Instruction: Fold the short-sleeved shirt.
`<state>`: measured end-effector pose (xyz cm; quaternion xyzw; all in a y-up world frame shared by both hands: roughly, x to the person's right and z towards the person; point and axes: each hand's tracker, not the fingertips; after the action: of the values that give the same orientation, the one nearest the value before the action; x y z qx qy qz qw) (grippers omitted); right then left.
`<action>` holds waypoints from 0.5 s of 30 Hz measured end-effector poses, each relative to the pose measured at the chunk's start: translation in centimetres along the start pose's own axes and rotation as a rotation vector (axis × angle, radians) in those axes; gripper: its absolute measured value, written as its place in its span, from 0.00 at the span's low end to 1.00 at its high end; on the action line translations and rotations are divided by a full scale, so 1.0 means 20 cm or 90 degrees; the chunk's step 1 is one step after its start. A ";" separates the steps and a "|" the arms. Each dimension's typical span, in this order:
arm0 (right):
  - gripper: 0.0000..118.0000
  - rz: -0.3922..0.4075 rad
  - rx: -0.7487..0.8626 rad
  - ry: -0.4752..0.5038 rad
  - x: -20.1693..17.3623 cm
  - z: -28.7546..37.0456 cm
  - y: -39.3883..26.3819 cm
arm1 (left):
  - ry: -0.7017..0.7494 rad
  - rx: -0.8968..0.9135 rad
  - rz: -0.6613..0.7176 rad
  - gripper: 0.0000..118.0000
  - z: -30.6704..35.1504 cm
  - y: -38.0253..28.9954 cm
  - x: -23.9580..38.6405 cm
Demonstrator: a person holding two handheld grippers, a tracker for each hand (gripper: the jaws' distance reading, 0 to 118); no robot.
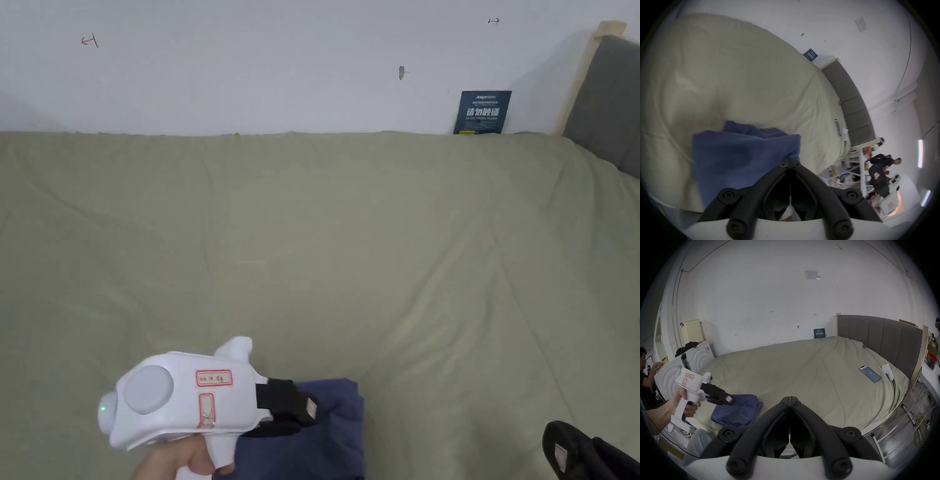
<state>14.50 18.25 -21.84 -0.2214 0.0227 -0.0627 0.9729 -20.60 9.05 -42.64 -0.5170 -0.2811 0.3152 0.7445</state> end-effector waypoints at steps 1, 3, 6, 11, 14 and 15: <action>0.00 0.001 -0.002 0.000 0.00 0.00 0.00 | -0.013 -0.011 0.003 0.00 -0.06 -0.01 -0.01; 0.00 0.003 -0.009 -0.001 0.00 -0.01 0.00 | -0.014 -0.043 -0.005 0.00 -0.19 -0.04 -0.07; 0.00 0.005 -0.016 -0.001 0.00 -0.02 -0.01 | 0.039 -0.073 0.018 0.00 -0.31 -0.08 -0.17; 0.00 0.003 -0.031 0.001 0.01 -0.05 -0.02 | 0.008 -0.052 0.023 0.00 -0.24 -0.07 -0.14; 0.00 0.004 -0.037 0.016 -0.02 -0.08 -0.01 | 0.032 -0.046 -0.002 0.00 -0.19 -0.06 -0.08; 0.00 0.006 -0.039 0.026 -0.04 -0.09 0.00 | 0.043 -0.039 -0.023 0.00 -0.15 -0.06 -0.06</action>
<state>13.64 17.46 -23.49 -0.2494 0.0456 -0.0618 0.9653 -18.97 6.12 -42.56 -0.5444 -0.2747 0.2754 0.7432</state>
